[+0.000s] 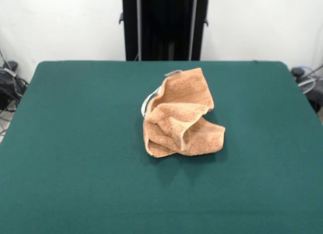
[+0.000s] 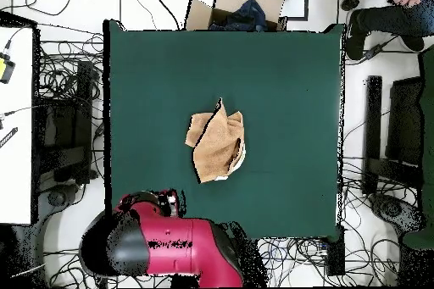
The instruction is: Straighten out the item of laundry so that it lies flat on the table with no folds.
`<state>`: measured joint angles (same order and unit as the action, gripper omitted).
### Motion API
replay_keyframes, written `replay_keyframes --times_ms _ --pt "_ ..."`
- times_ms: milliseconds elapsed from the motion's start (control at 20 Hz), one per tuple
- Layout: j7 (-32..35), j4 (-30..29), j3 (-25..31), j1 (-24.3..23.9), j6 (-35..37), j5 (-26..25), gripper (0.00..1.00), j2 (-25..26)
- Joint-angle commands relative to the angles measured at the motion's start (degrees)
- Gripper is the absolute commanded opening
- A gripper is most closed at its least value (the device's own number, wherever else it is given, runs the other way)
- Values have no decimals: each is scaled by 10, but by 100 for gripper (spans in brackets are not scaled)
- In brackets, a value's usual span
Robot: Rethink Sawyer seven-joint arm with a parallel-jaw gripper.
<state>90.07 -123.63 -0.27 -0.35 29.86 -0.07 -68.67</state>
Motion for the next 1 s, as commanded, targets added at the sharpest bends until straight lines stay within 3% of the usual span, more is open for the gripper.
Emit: replay_keyframes --times_ms 50,650,1000 --pt "72 38 38 -30 -55 8 100 58" --pt "64 145 36 -58 6 5 100 106" --pt "51 238 37 -62 48 -3 100 143"
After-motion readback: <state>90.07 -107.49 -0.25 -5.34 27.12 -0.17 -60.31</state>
